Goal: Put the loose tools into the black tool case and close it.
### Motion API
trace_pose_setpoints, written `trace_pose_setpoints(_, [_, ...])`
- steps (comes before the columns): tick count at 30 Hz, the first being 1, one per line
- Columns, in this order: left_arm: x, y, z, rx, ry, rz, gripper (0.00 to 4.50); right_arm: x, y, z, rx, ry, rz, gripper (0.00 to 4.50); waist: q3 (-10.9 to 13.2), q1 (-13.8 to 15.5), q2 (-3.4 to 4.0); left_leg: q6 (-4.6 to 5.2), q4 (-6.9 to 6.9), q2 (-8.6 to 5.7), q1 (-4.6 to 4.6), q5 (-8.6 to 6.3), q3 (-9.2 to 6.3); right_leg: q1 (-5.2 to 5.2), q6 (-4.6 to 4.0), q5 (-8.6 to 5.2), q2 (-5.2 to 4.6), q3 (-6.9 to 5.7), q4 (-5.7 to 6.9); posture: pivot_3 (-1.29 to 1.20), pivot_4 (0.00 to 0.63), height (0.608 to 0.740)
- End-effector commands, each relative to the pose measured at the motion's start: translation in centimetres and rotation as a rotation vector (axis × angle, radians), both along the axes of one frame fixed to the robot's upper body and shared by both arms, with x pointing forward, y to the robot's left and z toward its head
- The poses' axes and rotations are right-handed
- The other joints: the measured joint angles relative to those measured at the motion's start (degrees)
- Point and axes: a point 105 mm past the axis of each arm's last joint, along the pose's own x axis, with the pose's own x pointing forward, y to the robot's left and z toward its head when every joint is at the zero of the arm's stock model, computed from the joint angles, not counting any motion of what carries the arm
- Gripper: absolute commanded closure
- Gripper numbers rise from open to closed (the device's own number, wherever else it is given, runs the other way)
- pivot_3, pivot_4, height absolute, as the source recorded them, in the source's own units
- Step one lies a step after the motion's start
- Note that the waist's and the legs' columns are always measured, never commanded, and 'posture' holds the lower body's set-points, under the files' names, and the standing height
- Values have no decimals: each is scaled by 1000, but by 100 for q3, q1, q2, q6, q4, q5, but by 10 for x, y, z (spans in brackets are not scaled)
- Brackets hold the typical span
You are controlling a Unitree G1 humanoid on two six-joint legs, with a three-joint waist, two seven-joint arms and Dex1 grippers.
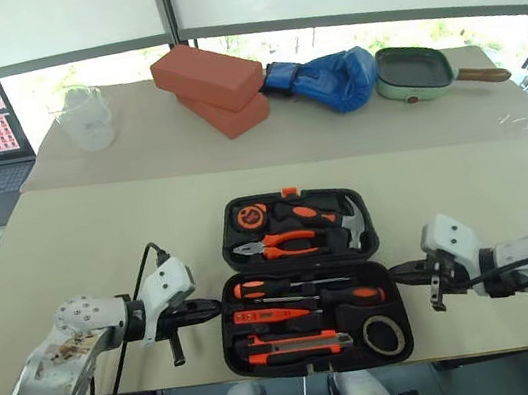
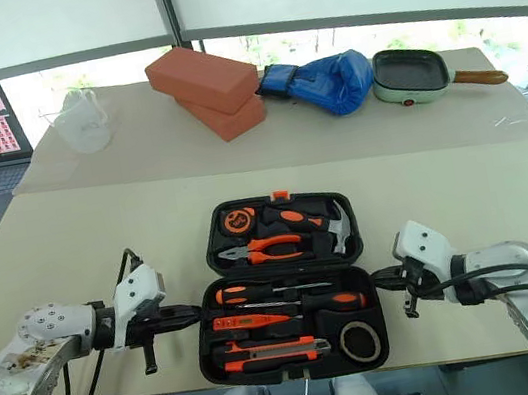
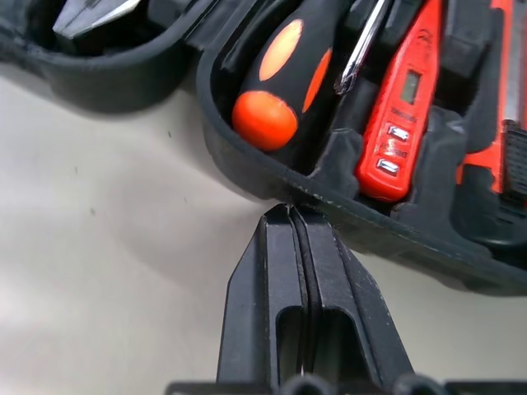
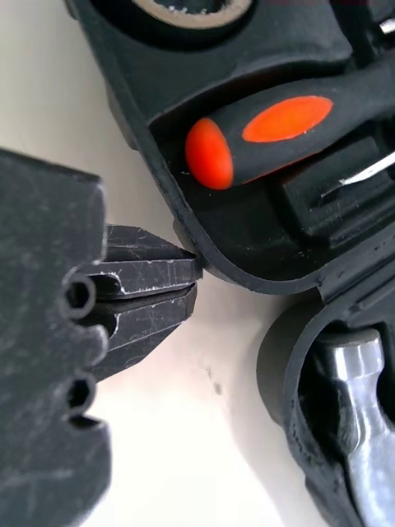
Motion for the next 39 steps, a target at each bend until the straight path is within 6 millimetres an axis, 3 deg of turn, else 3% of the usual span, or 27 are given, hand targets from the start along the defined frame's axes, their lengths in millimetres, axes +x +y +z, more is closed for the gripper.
trace_pose_setpoints(1, [7, 11, 9, 37, -25, 69, 3773, 6, -9, 21, 8, -52, -40, 3922, 0, -1, 0, 0, 0, 0, 0, 0, 0, -1, 0, 0, 0, 1, 2, 0, 150, 738])
trace_pose_setpoints(5, [22, 35, 25, 15, 27, 218, 2069, 16, -26, 34, -2, -64, -104, 2579, 0, -3, 0, 0, 1, 2, 1, 1, 0, -2, -1, 0, 3, 0, 4, 0, 150, 738])
trace_pose_setpoints(8, [48, 43, 45, -74, 78, 367, 1150, 43, -37, 50, 78, -73, -241, 1645, 2, -8, -3, -2, 7, 0, 9, 2, 1, 5, -1, 1, 4, -1, 6, 0, 150, 738])
trace_pose_setpoints(9, [58, 41, 50, -117, 105, 418, 1143, 53, -36, 56, 124, -67, -283, 1332, 2, -8, -3, -2, 6, 0, 9, 4, 1, 5, -2, 3, 5, 0, 3, 0, 150, 738])
trace_pose_setpoints(13, [93, 17, 70, -258, 157, 516, 1143, 86, -24, 63, 244, -12, -388, 1332, 2, 18, -6, -3, 10, -13, 22, 5, -4, 22, 2, 5, 5, -1, 12, 0, 150, 738])
trace_pose_setpoints(16, [106, 2, 76, -308, 195, 528, 1143, 102, -15, 63, 286, 29, -426, 1332, 2, 6, -6, -4, 9, -24, 8, 6, -5, 5, 2, 7, 3, 1, 16, 0, 150, 738])
trace_pose_setpoints(20, [115, -8, 69, -272, 189, 527, 1143, 116, -8, 60, 284, 55, -460, 1332, 2, -47, -5, -16, 2, -23, -12, 14, -7, -17, 0, 8, 3, 0, 31, 0, 150, 738])
trace_pose_setpoints(23, [116, -11, 64, -252, 184, 510, 1143, 117, -7, 51, 246, 72, -460, 1904, 2, -62, -5, -17, -2, -23, -15, 14, -7, -16, 0, 8, 0, -1, 30, 0, 150, 738])
trace_pose_setpoints(25, [116, -13, 60, -251, 194, 503, 1143, 116, -4, 48, 241, 85, -450, 2561, 2, -65, -5, -16, -2, -22, -16, 13, -9, -15, 0, 8, -1, -2, 29, 0, 150, 738])
trace_pose_setpoints(26, [116, -13, 58, -249, 198, 502, 1707, 115, -2, 48, 243, 90, -445, 3025, 2, -65, -5, -16, -2, -21, -17, 13, -9, -15, 1, 8, -3, -2, 28, 0, 150, 738])
trace_pose_setpoints(27, [116, -14, 56, -242, 201, 500, 1847, 115, 0, 47, 243, 92, -441, 3242, 2, -66, -5, -16, -1, -20, -15, 13, -10, -13, 1, 8, -2, -3, 27, 0, 150, 738])
trace_pose_setpoints(28, [117, -15, 54, -239, 202, 498, 2402, 114, 1, 47, 242, 92, -437, 3763, 2, -65, -5, -15, 0, -19, -16, 13, -10, -12, 1, 8, -2, -3, 25, 0, 150, 738])
trace_pose_setpoints(30, [118, -17, 52, -243, 204, 502, 2992, 113, 4, 46, 245, 95, -432, 4301, 1, -67, -5, -15, 1, -20, -15, 13, -11, -12, 1, 8, -3, -4, 22, 0, 150, 738])
trace_pose_setpoints(31, [120, -17, 51, -246, 205, 507, 3379, 113, 5, 46, 246, 96, -428, 4500, 1, -72, -6, -15, 1, -19, -12, 13, -11, -9, 1, 8, -3, -4, 23, 0, 150, 738])
trace_pose_setpoints(34, [124, -17, 49, -242, 189, 511, 4421, 112, 8, 47, 250, 96, -420, 4500, 0, -70, -4, -15, 1, -19, -6, 13, -11, -9, 1, 8, -2, -3, 19, 0, 150, 738])
trace_pose_setpoints(39, [123, -24, 50, -273, 202, 484, 4465, 111, 14, 52, 277, 89, -405, 4500, 0, -70, -3, -17, 3, -21, -3, 14, -13, -6, 1, 8, -3, -2, 22, 0, 150, 738])
